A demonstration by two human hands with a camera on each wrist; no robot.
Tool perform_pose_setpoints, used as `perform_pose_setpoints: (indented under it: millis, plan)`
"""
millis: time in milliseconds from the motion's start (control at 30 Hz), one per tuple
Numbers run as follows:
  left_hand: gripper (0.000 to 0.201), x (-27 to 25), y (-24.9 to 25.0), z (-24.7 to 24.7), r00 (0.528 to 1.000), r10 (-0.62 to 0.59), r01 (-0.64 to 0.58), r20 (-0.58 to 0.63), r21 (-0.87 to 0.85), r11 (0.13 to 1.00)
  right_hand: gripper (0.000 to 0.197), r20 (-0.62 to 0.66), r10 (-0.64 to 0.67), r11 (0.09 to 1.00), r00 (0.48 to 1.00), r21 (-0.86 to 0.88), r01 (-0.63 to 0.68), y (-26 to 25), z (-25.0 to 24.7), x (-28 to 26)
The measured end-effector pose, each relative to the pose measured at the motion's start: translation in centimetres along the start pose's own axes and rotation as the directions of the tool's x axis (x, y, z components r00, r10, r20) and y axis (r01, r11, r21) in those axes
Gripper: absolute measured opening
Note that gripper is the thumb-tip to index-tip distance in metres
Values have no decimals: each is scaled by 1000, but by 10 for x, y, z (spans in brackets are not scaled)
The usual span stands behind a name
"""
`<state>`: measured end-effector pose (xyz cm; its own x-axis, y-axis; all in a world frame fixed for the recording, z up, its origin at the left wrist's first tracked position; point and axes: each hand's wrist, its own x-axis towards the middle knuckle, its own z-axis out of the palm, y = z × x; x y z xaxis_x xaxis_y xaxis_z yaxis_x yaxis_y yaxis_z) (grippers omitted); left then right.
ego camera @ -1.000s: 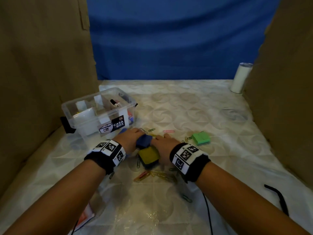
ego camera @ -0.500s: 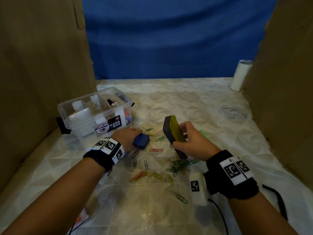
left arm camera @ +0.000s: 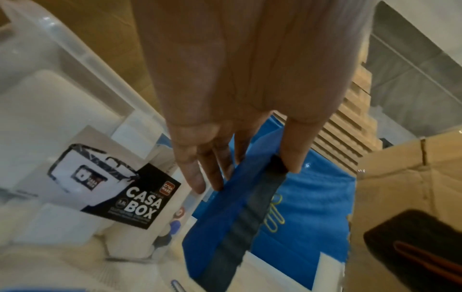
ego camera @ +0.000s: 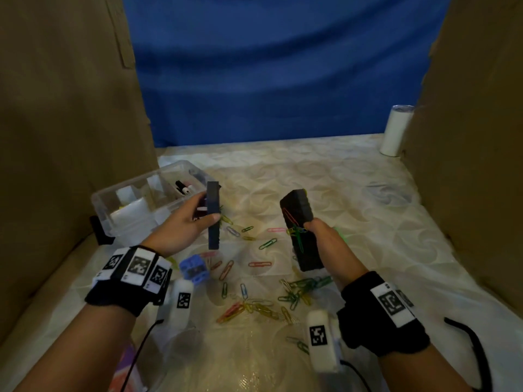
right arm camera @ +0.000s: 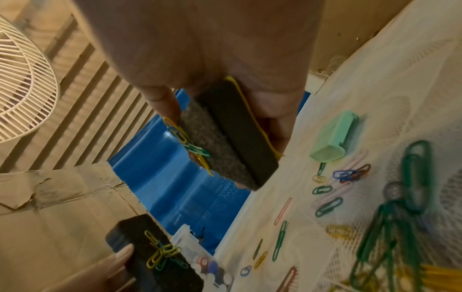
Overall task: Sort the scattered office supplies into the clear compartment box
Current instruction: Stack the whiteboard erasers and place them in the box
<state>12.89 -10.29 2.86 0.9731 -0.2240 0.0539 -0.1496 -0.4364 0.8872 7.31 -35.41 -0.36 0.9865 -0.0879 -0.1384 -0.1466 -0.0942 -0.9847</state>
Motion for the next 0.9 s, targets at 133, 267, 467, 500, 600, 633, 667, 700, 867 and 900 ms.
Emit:
perform_pose_setpoints:
  millis: [133,267,467,500,600,633,667,700,867,900]
  plan:
    - [31,-3,-2,-4,996,-81,70,-39,-219,973,38,16,-1,1000,1000,-28,2,0,2,0]
    - [38,-4,-3,-5,988,-149,124,-44,-356,926,6,62,-40,999,997,-13,41,4,4,-1]
    - [32,-5,2,-3,978,-208,165,-35,-482,860,54,192,-214,921,958,-286,263,-1,11,-18]
    - [40,-6,2,-3,976,-216,170,-32,-511,843,56,252,-245,897,936,-308,318,-3,14,-21]
    - [53,-6,2,0,971,-241,196,-7,-558,807,63,407,-337,764,849,-409,499,-15,23,-25]
    - [44,-6,3,2,969,-245,203,-2,-556,806,67,455,-354,725,817,-419,547,-20,26,-24]
    - [33,-6,4,5,969,-247,209,6,-551,808,72,500,-364,682,786,-431,591,-25,29,-23]
    - [28,-6,5,8,968,-250,221,21,-541,812,77,540,-374,624,754,-455,635,-29,33,-21]
    - [31,-8,10,16,968,-229,250,103,-495,832,98,671,-378,312,637,-556,771,-32,45,-12]
    - [36,-8,11,16,969,-223,246,105,-503,829,98,690,-358,302,630,-553,777,-30,46,-13]
